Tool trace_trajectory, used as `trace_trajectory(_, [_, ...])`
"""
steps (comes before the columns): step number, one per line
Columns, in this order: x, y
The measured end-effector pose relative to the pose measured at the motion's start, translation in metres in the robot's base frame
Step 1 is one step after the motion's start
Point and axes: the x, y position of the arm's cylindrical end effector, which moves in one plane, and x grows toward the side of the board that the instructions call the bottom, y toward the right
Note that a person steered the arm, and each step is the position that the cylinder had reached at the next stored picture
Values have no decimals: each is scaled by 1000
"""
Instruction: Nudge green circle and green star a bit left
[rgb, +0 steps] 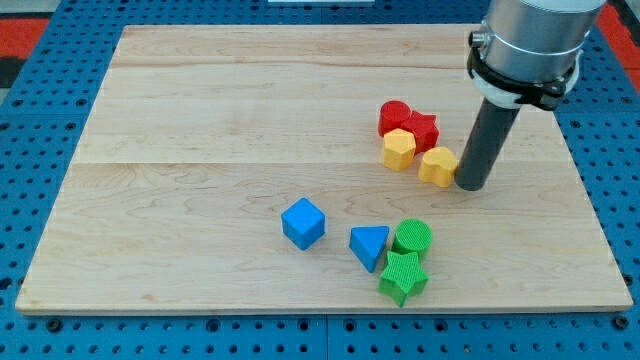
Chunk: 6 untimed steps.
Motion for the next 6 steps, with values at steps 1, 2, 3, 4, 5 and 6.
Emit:
trace_trajectory(1, [-8, -10])
trace_trajectory(2, [-6, -8])
trace_trajectory(3, [54, 20])
trace_trajectory(4, [82, 1])
trace_trajectory(5, [98, -38])
trace_trajectory(6, [108, -94])
